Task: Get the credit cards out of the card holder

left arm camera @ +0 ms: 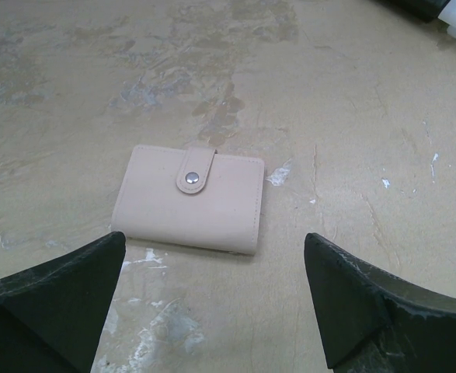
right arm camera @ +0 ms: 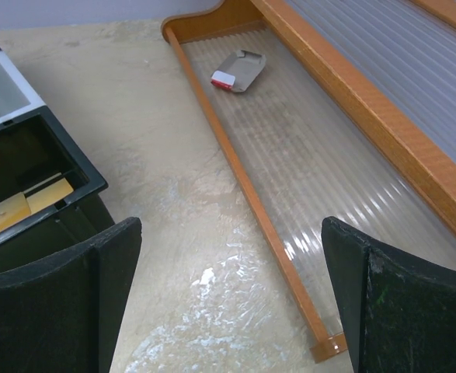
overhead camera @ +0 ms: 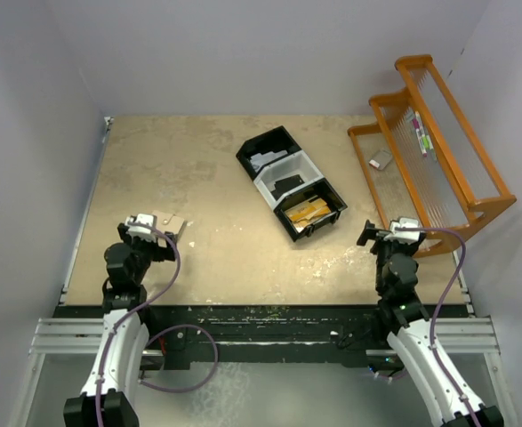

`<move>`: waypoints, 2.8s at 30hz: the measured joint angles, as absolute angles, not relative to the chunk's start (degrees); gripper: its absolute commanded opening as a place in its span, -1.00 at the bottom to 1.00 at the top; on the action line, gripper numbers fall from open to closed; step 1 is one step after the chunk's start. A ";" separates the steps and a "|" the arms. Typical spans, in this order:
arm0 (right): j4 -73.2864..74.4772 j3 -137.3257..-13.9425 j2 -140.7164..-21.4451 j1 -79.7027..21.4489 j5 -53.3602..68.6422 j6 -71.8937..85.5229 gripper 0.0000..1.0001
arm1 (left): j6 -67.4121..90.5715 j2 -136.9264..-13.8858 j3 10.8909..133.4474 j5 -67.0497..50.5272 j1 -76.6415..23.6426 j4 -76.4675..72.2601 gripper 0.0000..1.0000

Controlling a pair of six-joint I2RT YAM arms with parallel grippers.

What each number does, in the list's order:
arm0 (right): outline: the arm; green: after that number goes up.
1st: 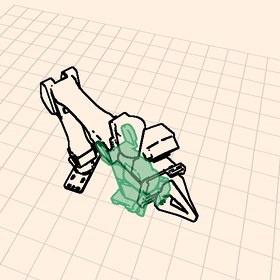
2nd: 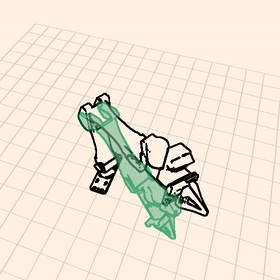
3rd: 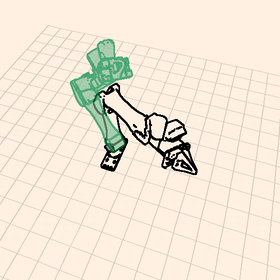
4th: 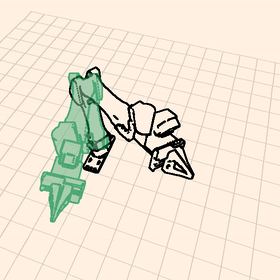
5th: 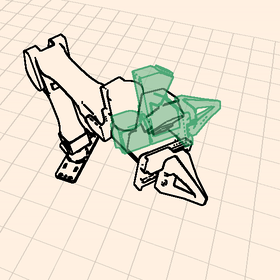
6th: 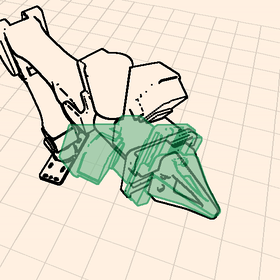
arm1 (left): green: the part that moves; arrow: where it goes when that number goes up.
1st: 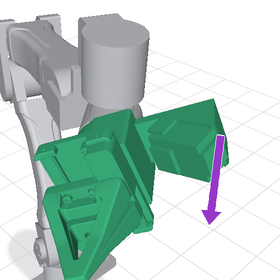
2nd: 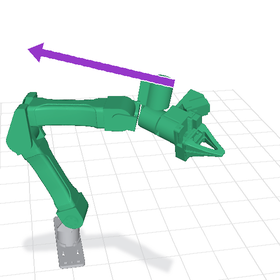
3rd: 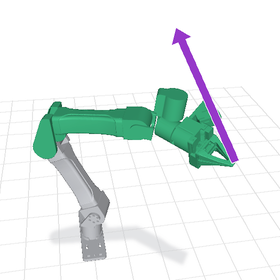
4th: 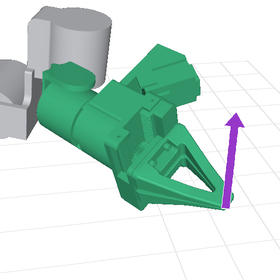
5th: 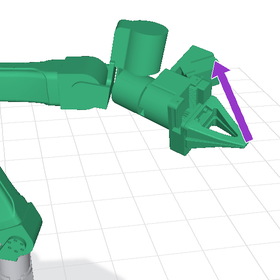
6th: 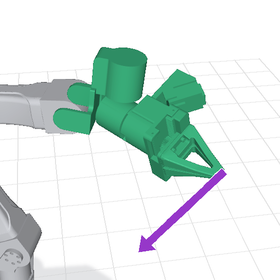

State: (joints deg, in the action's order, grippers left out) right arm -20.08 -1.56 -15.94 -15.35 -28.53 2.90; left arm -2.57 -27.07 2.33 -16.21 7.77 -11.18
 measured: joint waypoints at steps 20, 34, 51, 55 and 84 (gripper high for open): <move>-7.03 -36.62 -37.82 -15.33 -19.44 32.84 0.99 | -17.50 -63.26 59.61 -21.80 7.73 34.94 0.98; -4.23 -36.73 -51.72 -18.72 -7.79 35.18 0.99 | -23.64 -76.60 58.33 -16.82 7.73 38.72 0.99; -5.06 -45.80 -71.75 -48.88 -20.34 28.49 0.96 | -24.60 -93.03 61.73 -12.12 8.67 37.23 0.44; -5.78 -46.17 -72.93 -52.93 -20.99 27.83 0.94 | -24.64 -96.75 63.75 -11.88 9.37 36.47 0.16; -6.81 -48.64 -76.53 -57.76 -19.35 26.98 0.92 | -27.77 -103.20 72.84 -30.20 19.46 44.47 0.05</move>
